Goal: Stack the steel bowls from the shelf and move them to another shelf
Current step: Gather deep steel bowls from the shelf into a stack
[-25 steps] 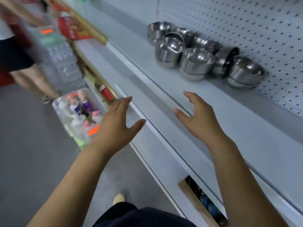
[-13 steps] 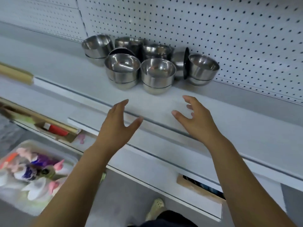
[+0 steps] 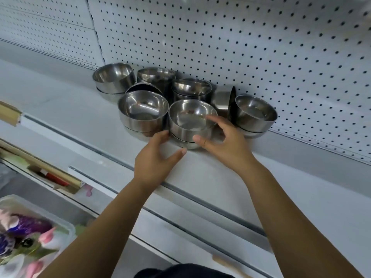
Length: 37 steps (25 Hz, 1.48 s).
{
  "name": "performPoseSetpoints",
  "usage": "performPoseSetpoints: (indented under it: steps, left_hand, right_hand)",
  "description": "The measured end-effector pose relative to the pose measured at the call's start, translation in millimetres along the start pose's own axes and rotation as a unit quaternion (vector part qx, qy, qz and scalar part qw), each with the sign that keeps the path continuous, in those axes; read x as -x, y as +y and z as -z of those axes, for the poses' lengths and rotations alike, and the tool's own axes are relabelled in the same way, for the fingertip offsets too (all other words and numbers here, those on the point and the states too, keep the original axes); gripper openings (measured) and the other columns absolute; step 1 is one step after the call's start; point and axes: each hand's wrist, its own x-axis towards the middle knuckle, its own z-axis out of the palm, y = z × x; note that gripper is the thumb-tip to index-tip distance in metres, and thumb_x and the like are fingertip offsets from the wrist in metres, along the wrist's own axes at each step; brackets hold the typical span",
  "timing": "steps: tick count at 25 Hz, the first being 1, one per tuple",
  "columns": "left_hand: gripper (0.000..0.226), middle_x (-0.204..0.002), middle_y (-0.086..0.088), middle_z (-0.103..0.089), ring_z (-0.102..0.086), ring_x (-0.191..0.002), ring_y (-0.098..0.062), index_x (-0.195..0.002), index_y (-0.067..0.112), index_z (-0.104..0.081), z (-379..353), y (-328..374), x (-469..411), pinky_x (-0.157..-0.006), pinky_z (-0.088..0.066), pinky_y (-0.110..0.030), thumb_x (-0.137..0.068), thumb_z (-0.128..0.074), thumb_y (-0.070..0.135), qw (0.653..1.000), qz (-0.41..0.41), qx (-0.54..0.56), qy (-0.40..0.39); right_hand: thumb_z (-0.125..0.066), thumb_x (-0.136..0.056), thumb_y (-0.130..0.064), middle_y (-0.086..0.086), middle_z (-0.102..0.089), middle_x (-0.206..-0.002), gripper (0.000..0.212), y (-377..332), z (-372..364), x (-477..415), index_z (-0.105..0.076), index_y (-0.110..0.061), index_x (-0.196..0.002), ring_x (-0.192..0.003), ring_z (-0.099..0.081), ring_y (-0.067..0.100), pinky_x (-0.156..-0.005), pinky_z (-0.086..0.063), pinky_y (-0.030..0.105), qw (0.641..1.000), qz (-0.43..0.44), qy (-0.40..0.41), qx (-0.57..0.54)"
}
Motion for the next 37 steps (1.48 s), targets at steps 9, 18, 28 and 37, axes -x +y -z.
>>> performPoseSetpoints:
  steps: [9, 18, 28, 37]
  left_hand:
    - [0.056, -0.127, 0.022, -0.066, -0.061, -0.118, 0.0, -0.134, 0.036, -0.056, -3.9, -6.3, -1.0, -0.098, -0.049, -0.027, -0.086, -0.07, 0.06, 0.999, -0.013, -0.006, 0.031]
    - [0.04, -0.122, 0.009, -0.07, -0.065, -0.113, -0.013, -0.13, 0.03, -0.057, -2.4, -9.6, 1.9, -0.09, -0.044, -0.026, -0.095, -0.066, 0.048, 0.999, -0.021, 0.012, 0.032]
    - [0.033, -0.12, 0.007, -0.066, -0.062, -0.11, -0.012, -0.124, 0.022, -0.06, -3.0, -12.6, 8.6, -0.09, -0.047, -0.028, -0.096, -0.066, 0.038, 0.997, -0.074, 0.024, 0.021]
    - [0.046, -0.129, 0.0, -0.059, -0.056, -0.12, -0.015, -0.132, 0.014, -0.054, 4.4, 65.6, -20.5, -0.1, -0.046, -0.026, -0.096, -0.067, 0.04, 0.981, -0.173, 0.084, 0.001]
  right_hand:
    - [-0.084, -0.085, -0.044, -0.011, -0.071, -0.102, 0.031, 9.8, -20.7, -9.1, -0.071, -0.018, -0.097, -0.101, -0.063, 0.002, -0.087, -0.044, 0.01, 0.99, 0.057, 0.125, -0.021]
    - [-0.08, -0.087, -0.041, -0.018, -0.073, -0.112, 0.023, -8.3, -3.9, 54.0, -0.065, -0.04, -0.104, -0.114, -0.067, 0.006, -0.11, -0.051, 0.035, 0.961, 0.025, 0.267, -0.069]
    - [-0.076, -0.083, -0.052, -0.005, -0.073, -0.118, 0.047, 37.0, -0.4, 123.5, -0.069, -0.023, -0.12, -0.119, -0.066, 0.017, -0.112, -0.049, 0.041, 0.949, -0.061, 0.311, -0.004]
    - [-0.076, -0.08, -0.054, -0.023, -0.064, -0.127, 0.059, 50.2, 10.2, 121.1, -0.062, -0.025, -0.129, -0.125, -0.059, 0.005, -0.112, -0.045, 0.028, 0.97, -0.055, 0.235, -0.01]
